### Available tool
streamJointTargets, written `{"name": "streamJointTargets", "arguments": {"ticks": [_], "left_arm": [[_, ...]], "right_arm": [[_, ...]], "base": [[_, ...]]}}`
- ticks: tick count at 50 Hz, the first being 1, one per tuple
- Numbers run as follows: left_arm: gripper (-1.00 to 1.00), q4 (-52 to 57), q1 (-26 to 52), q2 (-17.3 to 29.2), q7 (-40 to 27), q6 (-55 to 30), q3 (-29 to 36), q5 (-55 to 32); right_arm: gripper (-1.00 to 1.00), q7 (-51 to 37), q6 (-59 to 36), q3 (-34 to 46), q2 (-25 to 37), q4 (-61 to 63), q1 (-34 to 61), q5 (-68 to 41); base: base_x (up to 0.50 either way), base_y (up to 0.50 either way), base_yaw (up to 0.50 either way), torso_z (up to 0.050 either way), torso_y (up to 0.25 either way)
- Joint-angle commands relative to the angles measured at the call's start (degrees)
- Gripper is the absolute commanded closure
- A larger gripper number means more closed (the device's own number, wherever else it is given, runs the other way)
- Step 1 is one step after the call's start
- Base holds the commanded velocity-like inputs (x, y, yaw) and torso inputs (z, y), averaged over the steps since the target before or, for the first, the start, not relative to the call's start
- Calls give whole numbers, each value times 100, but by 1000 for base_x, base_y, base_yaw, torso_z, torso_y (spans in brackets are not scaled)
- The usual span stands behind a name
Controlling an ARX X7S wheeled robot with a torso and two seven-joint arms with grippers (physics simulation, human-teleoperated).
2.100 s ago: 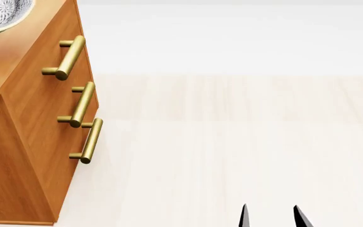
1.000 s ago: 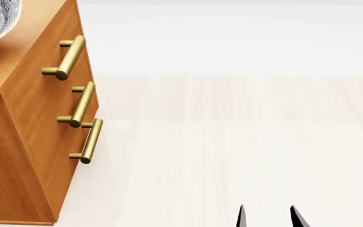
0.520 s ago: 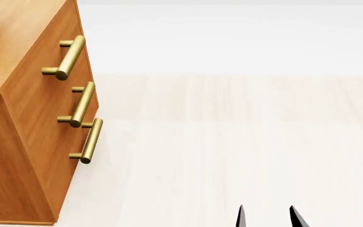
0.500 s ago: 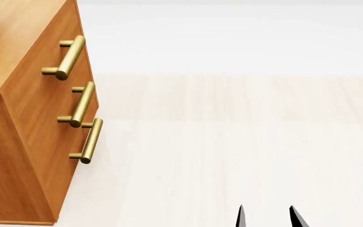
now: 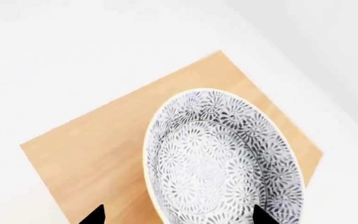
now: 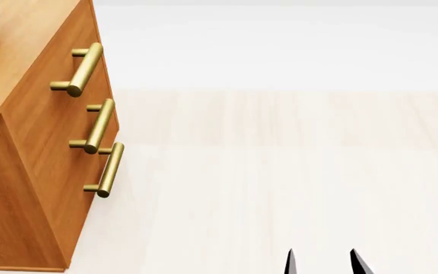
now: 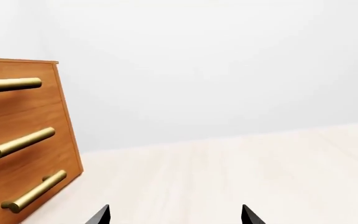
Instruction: Put the bowl on top of the cabinet.
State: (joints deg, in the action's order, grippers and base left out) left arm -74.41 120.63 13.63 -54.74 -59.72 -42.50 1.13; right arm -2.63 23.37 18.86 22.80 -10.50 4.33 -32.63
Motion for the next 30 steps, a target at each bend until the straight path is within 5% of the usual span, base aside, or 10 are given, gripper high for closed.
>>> {"name": "streamJointTargets", "arguments": {"ticks": [1,3,15,30], "left_arm": [[-100,17,435,-135,256,-397,495,231],[-100,-37,609,-246,337,-586,1002,548],[-100,631,888,-689,851,-1312,1735,785],[-100,40,1375,-1168,1999,-1301,3001,1015]], "right_arm": [[-100,-20,41,-4,76,270,-155,-37],[-100,-10,44,11,73,274,-158,-28],[-100,-27,62,32,129,467,-264,-20],[-100,-62,126,43,185,684,-395,27]], "base": [[0,0,0,0,0],[0,0,0,0,0],[0,0,0,0,0],[0,0,0,0,0]]}}
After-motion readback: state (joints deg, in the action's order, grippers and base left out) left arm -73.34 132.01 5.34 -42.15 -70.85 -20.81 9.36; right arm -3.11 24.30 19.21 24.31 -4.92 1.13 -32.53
